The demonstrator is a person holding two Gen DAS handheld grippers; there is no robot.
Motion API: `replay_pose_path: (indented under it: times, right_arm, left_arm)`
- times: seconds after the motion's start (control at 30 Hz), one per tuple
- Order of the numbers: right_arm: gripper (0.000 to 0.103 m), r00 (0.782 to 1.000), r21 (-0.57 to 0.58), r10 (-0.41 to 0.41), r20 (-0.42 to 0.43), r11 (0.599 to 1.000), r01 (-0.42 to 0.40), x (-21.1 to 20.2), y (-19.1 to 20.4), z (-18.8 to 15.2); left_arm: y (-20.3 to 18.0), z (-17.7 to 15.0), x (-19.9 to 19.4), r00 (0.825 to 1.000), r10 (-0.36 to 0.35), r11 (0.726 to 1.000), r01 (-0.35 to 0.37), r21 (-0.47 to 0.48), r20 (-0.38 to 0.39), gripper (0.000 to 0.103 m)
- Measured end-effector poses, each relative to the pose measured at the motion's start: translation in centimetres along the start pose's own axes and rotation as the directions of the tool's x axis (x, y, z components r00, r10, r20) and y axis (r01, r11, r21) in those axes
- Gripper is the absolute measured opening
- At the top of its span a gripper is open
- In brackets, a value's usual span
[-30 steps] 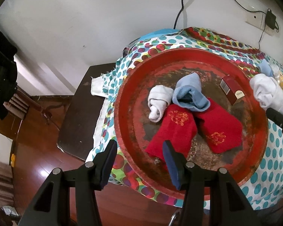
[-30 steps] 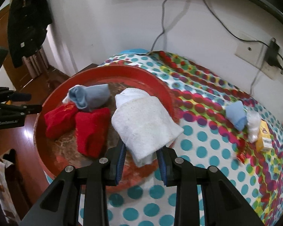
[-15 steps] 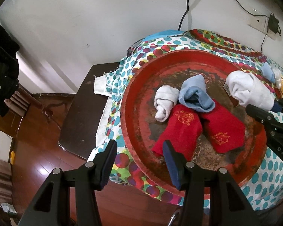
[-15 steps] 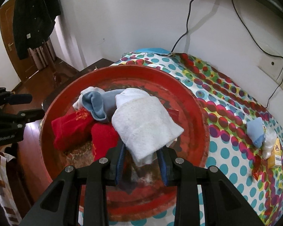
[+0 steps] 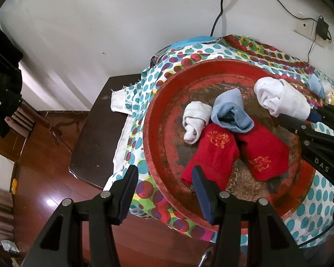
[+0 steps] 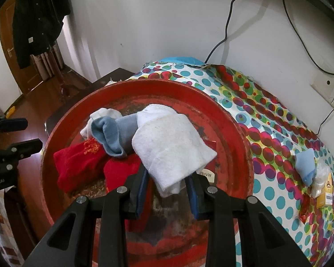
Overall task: Organize objects
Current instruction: 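Lower the white cloth into the tray and open the right tool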
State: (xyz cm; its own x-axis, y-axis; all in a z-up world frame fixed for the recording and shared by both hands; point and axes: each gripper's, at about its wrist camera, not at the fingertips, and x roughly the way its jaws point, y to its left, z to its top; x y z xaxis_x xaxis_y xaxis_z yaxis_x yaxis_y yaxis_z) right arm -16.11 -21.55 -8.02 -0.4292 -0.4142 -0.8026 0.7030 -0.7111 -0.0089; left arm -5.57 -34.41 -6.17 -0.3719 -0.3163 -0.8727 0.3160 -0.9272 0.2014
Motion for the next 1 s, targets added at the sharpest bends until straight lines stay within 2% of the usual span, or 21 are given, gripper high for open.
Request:
replay_pose_path:
  times: [0.17, 0.33, 0.53, 1.0]
  right_arm:
    - [0.030, 1.000, 0.007, 0.002, -0.001, 1.000, -0.002, 0.3, -0.1, 0.1]
    - [0.035, 1.000, 0.003, -0.005, -0.002, 1.000, 0.005, 0.4, 0.0, 0.1]
    - [0.048, 1.000, 0.020, -0.008, 0.026, 1.000, 0.007, -0.5, -0.6, 0.1]
    - [0.048, 0.999, 0.078, -0.034, 0.040, 0.996, 0.031, -3.1, -3.9, -2.5]
  left_arm:
    - [-0.3, 0.0, 0.0, 1.000, -0.004, 1.000, 0.004, 0.006, -0.003, 0.052]
    - [-0.5, 0.1, -0.1, 1.000, -0.007, 1.000, 0.007, 0.008, 0.001, 0.052]
    - [-0.7, 0.1, 0.0, 1.000, -0.006, 1.000, 0.006, 0.015, -0.002, 0.052]
    - [-2.7, 0.2, -0.4, 1.000, -0.014, 0.998, 0.014, 0.061, 0.005, 0.052]
